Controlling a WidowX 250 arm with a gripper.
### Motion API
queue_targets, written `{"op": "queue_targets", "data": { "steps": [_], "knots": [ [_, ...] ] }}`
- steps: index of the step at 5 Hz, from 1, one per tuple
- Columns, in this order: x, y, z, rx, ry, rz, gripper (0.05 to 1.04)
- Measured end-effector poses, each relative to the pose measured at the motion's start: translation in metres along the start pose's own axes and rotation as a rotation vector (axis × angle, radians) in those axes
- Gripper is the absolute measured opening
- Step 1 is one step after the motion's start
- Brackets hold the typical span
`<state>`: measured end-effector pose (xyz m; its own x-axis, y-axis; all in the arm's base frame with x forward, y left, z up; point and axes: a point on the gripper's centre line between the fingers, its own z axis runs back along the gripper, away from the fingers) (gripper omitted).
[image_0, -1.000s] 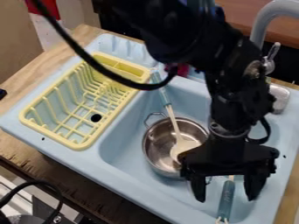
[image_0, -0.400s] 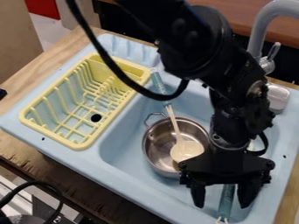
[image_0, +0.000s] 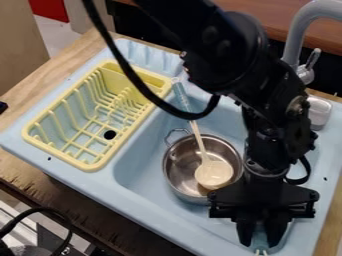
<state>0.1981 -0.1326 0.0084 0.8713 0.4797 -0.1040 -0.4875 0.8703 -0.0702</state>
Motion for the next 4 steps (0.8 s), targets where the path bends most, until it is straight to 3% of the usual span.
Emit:
{"op": "queue_targets", "data": {
  "steps": [1,2,3,4],
  "knots": [
    [0.000,0.003,0.000,-0.005,-0.001,-0.019,0.244],
    [0.000,0.005,0.003,-0.023,-0.009,-0.034,0.243],
    [-0.005,0.006,0.008,-0.037,0.008,-0.095,0.243],
    [-0.008,0.007,0.011,-0.051,-0.020,-0.235,0.243]
  ]
}}
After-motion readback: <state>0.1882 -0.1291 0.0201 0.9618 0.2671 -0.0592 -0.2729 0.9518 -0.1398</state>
